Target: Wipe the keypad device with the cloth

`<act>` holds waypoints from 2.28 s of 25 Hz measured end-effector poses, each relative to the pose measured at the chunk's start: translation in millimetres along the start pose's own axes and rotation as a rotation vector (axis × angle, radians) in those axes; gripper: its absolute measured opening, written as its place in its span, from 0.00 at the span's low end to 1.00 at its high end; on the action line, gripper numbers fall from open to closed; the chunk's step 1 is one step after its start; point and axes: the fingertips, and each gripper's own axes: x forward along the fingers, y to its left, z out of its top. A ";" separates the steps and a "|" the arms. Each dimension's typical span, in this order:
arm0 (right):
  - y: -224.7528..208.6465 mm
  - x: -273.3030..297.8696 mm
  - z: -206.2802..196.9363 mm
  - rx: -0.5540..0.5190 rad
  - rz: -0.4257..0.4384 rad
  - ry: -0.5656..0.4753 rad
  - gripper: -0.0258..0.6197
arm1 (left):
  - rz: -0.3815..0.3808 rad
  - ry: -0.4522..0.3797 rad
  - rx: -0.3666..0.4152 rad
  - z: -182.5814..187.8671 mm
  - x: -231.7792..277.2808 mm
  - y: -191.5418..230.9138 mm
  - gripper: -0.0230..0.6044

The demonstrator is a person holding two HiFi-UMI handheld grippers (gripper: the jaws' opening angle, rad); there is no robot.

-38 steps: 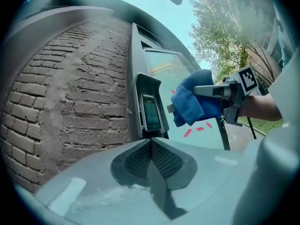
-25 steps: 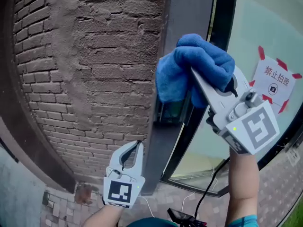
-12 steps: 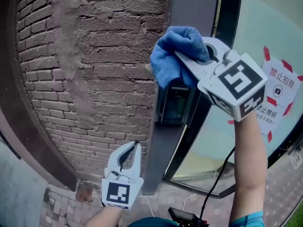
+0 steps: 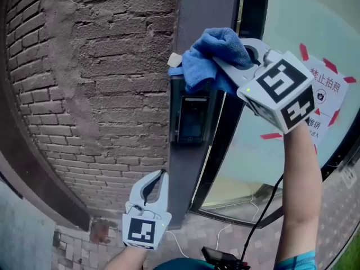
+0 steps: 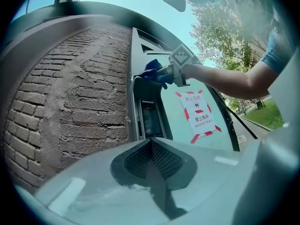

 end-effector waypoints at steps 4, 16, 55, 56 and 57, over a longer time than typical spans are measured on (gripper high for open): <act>-20.1 -14.3 -26.8 0.081 -0.064 0.024 0.11 | -0.029 0.007 -0.005 -3.2 4.5 -11.5 0.02; -47.3 -39.0 -82.4 0.282 -0.259 -0.017 0.11 | -0.059 0.046 -0.014 -15.4 6.8 -30.3 0.02; 70.5 -33.3 -58.1 -0.083 -0.316 0.023 0.11 | -0.023 0.097 -0.052 -44.0 -20.1 -28.0 0.02; 69.0 -28.5 -58.2 -0.102 -0.318 0.035 0.11 | -0.019 0.093 -0.052 -43.1 -21.5 -26.6 0.02; 69.7 -24.6 -59.3 -0.115 -0.316 0.045 0.11 | -0.016 0.090 -0.053 -42.4 -23.1 -25.2 0.02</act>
